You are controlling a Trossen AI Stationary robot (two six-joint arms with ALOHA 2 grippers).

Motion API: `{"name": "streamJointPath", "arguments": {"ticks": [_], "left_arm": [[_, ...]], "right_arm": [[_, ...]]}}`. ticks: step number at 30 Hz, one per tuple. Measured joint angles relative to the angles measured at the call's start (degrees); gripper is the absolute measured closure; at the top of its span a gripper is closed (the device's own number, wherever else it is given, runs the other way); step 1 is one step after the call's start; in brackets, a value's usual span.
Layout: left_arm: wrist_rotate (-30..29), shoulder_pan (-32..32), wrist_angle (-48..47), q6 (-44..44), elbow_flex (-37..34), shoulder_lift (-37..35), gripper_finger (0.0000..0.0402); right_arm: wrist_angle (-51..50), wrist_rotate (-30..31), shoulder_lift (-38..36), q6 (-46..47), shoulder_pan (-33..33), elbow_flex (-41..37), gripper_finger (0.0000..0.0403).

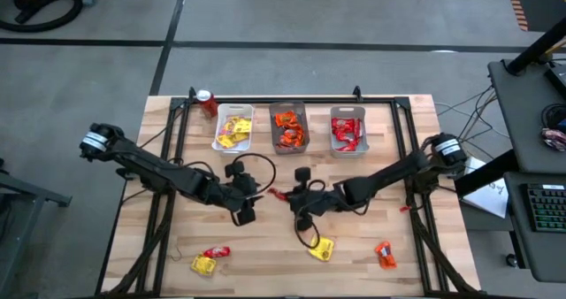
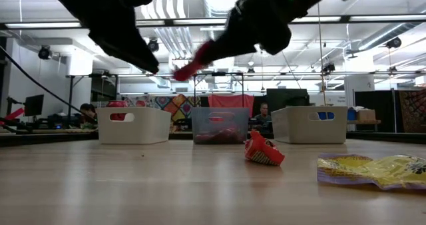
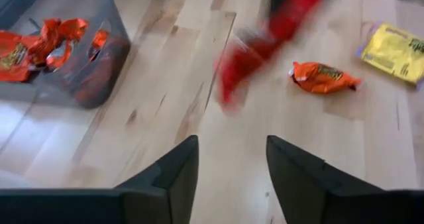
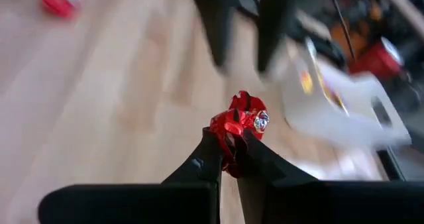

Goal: Sort candy
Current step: Put the red chocolate into the gray bin

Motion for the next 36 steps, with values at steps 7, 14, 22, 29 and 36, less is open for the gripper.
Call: {"name": "streamJointPath", "arguments": {"ticks": [7,14,22,29,36], "left_arm": [[0.0,0.0,-3.3,-1.7,0.0,-2.9,0.0229],[0.0,0.0,-1.8,-2.2,0.0,-3.1,0.0233],[0.0,0.0,-0.7,-2.2,0.0,-1.5,0.0233],[0.0,0.0,-0.3,-2.2,0.0,-1.4,0.0233],[-0.7,0.0,-0.3,-1.8,0.0,-1.4,0.0233]], "right_arm": [[-33.5,12.5,-7.0,11.8,-6.6,6.5,0.0387],[-51.8,8.5,-14.3,22.7,-24.1,6.2,0.0387],[-49.2,-1.8,-16.2,25.5,-44.7,-0.6,0.0372],[-46.0,-6.0,-14.4,23.8,-51.4,-4.5,0.0371],[-45.8,-7.0,-14.4,22.7,-51.3,-4.7,0.0342]]}}
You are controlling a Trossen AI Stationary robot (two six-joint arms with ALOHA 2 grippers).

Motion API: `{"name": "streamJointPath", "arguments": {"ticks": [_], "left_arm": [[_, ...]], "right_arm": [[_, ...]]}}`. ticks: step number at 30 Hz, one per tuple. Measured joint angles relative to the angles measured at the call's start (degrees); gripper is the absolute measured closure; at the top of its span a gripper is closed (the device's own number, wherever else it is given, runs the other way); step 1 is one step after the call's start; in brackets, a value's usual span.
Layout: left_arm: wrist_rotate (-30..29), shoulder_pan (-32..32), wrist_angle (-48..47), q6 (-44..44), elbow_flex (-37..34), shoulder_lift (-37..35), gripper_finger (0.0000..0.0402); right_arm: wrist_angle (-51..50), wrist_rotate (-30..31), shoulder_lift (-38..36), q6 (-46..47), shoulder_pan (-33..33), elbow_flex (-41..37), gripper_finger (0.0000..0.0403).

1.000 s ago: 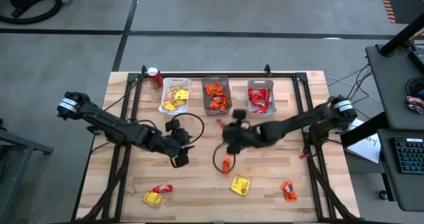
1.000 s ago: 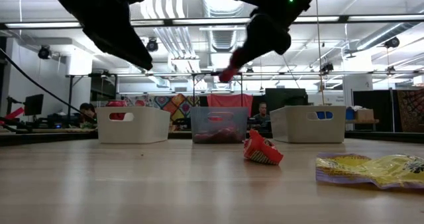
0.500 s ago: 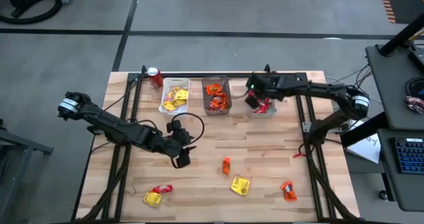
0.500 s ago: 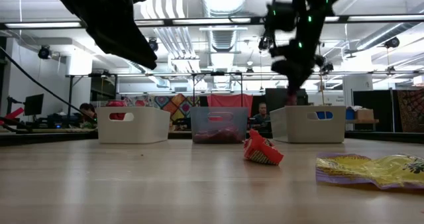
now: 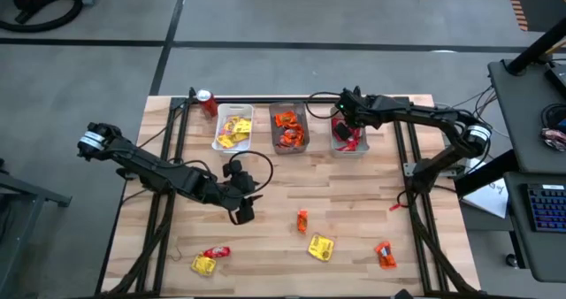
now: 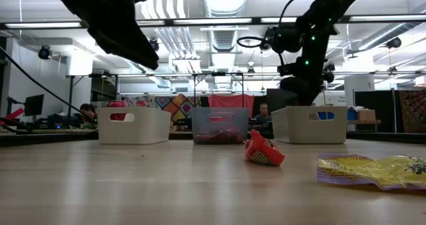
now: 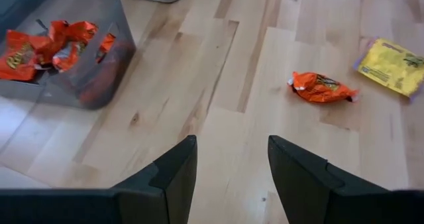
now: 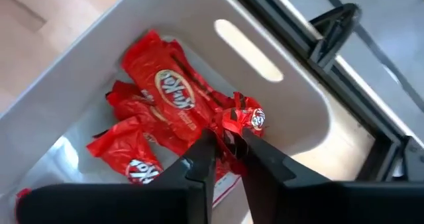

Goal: Sort candy
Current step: Put the red chocolate into the gray bin, then put the orange chocolate into the black bin

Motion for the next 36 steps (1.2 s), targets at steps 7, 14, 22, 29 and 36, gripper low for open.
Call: {"name": "streamJointPath", "arguments": {"ticks": [7,14,22,29,36], "left_arm": [[-1.9,0.0,0.0,0.0,0.0,0.0,0.0233],[-1.9,0.0,0.0,0.1,0.0,0.0,0.0233],[-1.8,0.0,-0.1,0.1,0.0,0.0,0.0233],[-1.8,0.0,-0.1,0.7,0.0,0.0,0.0233],[7.4,-0.2,1.2,5.7,0.0,0.0,0.0233]], "right_arm": [[-0.5,-2.7,0.0,-0.2,0.0,0.0,0.0303],[-0.8,-4.8,-2.1,2.2,0.0,0.0,0.0301],[-2.7,-8.7,-9.5,6.9,3.4,1.8,0.0303],[1.2,-15.0,-15.8,7.2,15.5,1.8,0.0305],[1.8,-14.9,-16.2,10.5,30.1,1.8,0.0305]]}}
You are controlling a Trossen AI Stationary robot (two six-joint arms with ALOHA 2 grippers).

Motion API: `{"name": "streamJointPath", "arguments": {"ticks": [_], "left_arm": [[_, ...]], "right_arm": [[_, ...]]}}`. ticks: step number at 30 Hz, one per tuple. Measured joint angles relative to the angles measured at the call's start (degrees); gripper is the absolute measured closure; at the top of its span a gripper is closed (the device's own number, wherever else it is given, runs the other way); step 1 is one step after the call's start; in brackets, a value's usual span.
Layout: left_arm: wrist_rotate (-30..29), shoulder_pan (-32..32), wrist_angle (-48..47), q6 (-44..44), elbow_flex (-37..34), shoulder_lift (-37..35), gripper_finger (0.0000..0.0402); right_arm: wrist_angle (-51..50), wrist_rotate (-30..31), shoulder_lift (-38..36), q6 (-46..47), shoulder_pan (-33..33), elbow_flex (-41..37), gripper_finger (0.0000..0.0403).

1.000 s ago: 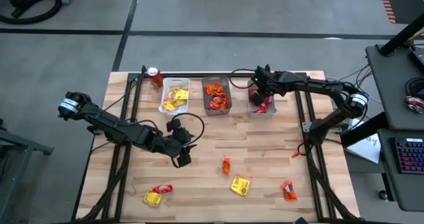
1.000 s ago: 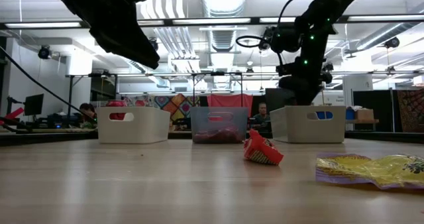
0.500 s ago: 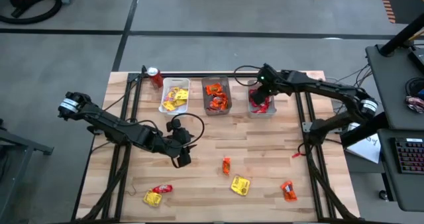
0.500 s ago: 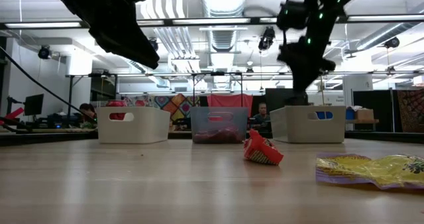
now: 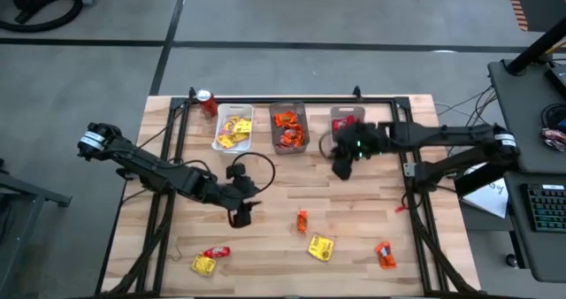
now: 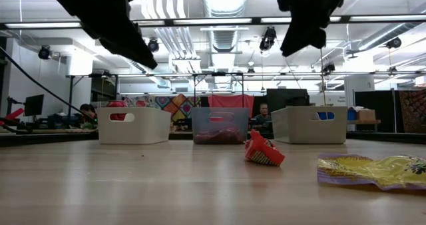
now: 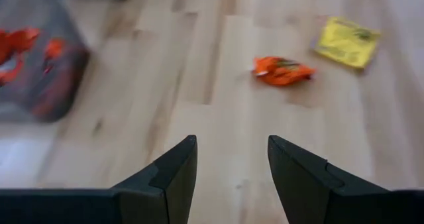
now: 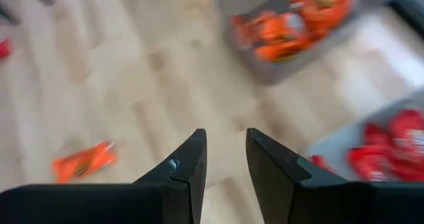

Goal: Sort candy
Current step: Put the orange chocolate into the black bin

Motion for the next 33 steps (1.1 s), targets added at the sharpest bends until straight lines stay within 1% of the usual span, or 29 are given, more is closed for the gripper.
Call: {"name": "streamJointPath", "arguments": {"ticks": [2,4,9,16,19,25,29,33], "left_arm": [[1.3,-0.2,1.8,2.5,0.0,0.0,0.0233],[1.4,-0.3,3.4,5.1,0.0,0.0,0.0233],[1.4,-0.3,8.7,10.1,0.0,0.0,0.0233],[1.4,-0.3,22.9,14.9,-3.0,1.0,0.0233],[2.2,-0.5,27.7,17.3,-3.2,4.1,0.0233],[5.2,-0.6,37.7,23.1,-2.6,12.8,0.0233],[7.1,-0.6,42.9,26.8,-1.9,18.3,0.0233],[10.7,-0.6,51.4,29.6,-1.8,23.4,0.0233]], "right_arm": [[0.3,0.1,0.7,1.5,3.7,0.0,0.0305],[1.0,0.1,1.6,3.4,7.1,0.0,0.0305],[1.5,0.1,3.9,8.0,13.2,0.0,0.0305],[1.0,0.1,6.1,10.3,20.0,0.0,0.0305],[1.0,0.1,6.9,13.1,22.3,-0.3,0.0305],[0.8,0.2,7.6,17.0,26.0,-1.5,0.0305],[0.9,2.1,7.6,18.4,27.5,-2.1,0.0305],[1.1,2.3,7.6,19.0,27.8,-2.1,0.0305]]}}
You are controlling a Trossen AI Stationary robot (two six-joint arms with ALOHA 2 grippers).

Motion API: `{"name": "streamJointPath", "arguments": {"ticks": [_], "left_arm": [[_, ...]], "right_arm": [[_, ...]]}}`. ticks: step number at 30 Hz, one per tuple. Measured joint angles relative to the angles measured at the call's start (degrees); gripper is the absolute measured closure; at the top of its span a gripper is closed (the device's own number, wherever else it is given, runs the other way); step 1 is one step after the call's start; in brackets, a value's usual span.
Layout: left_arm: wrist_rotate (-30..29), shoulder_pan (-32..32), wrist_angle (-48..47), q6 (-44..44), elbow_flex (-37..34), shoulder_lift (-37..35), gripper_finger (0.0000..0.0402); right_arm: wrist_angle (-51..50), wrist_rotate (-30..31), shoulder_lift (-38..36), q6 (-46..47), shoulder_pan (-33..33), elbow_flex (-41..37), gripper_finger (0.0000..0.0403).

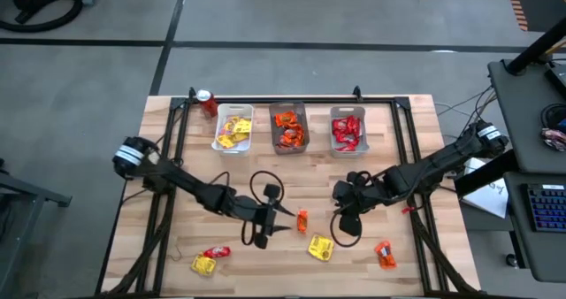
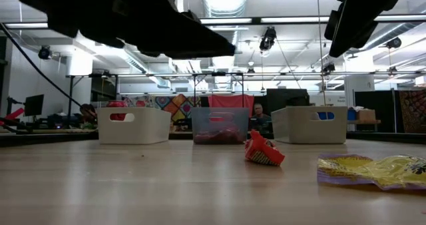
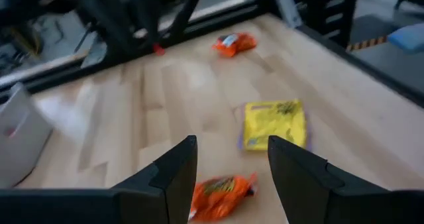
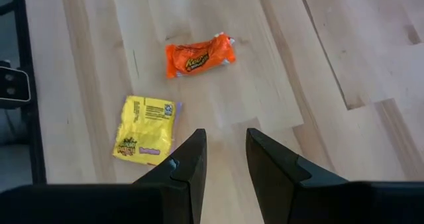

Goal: Sort candy
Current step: Put the orange chocolate into the black bin

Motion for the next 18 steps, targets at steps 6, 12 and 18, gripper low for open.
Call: {"name": "streamJointPath", "arguments": {"ticks": [6,12,18], "left_arm": [[1.6,0.6,7.5,1.7,0.0,5.8,0.0233],[3.3,1.6,12.3,2.3,0.0,11.3,0.0233],[3.9,1.6,16.0,1.9,0.1,17.0,0.0233]], "right_arm": [[0.4,0.5,0.0,0.0,0.0,-0.3,0.0305],[2.0,0.9,0.0,0.0,0.0,-1.4,0.0305],[2.1,0.9,0.0,0.7,0.0,-2.5,0.0305]]}}
